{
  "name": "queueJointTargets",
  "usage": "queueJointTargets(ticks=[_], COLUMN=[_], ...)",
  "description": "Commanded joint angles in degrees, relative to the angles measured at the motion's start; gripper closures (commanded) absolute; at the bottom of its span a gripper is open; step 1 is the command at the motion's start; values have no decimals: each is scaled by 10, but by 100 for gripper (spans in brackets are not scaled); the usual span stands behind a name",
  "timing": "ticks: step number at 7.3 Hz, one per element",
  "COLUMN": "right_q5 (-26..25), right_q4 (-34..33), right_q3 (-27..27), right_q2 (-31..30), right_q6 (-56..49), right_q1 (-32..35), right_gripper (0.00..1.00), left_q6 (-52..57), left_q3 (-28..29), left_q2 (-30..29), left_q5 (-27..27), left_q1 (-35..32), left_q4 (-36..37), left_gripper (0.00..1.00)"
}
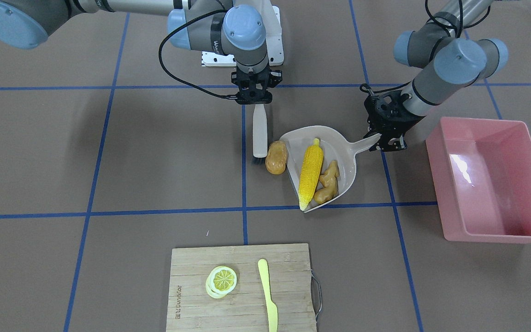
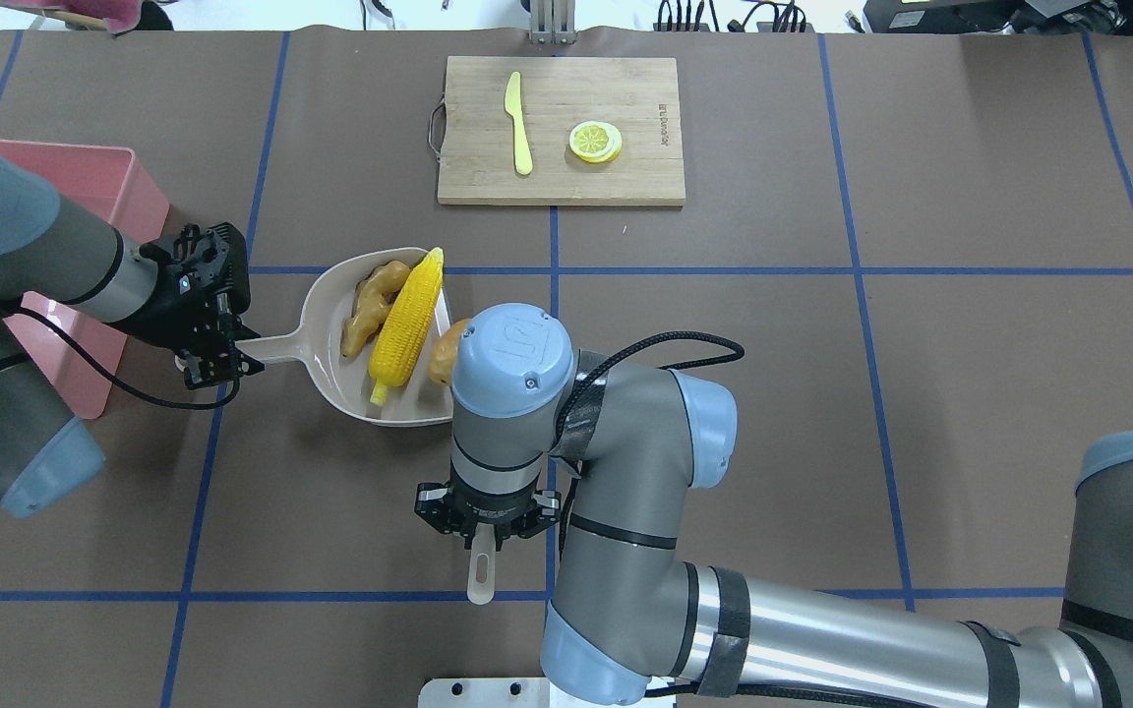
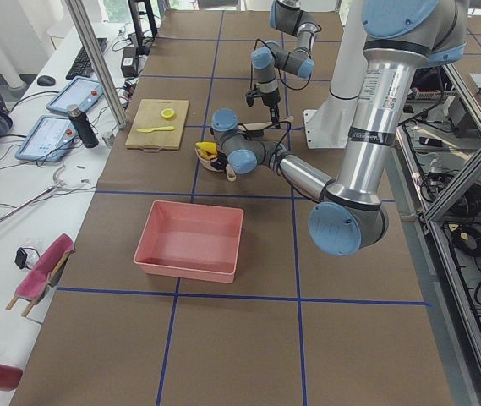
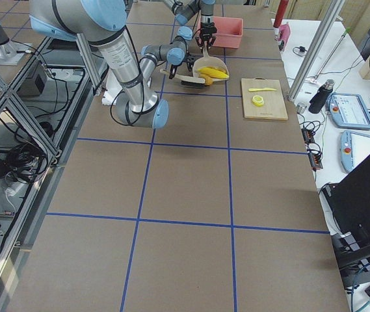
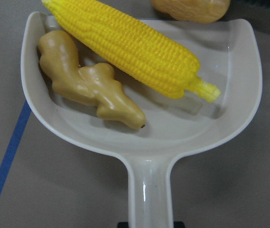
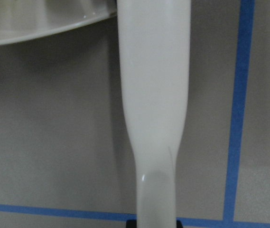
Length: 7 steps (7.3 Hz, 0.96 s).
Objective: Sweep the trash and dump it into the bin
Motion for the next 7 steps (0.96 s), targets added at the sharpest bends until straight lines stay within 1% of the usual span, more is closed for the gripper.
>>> queueJointTargets(ticks=[1,2,3,4,5,6,7], right_q5=[-4,-15,-15,-8,7,9,39], right_q4=[35,46,48,68,75,75,65], right_q3=[-10,-14,-11,-5,9,23,39], right_q2=[1,1,2,2,2,2,-1], right_q6=[-4,-4,-3,10,35,44,47], right_q1=[-4,-3,-2,-1,-1,-1,3], right_gripper=[100,100,100,100,100,100,100], left_q6=[1,1,1,1,-1,-3,-4], left_q3=[0,0,0,-1,0,0,-1], left_q2=[-1,-1,-1,-1,0,0,0], left_q5=[0,0,1,1,1,1,1], left_q1=[0,-1,-1,-1,-2,-2,-2], left_q4=[-1,-2,-9,-10,-24,-30,-31], left_gripper=[100,100,100,100,100,100,100])
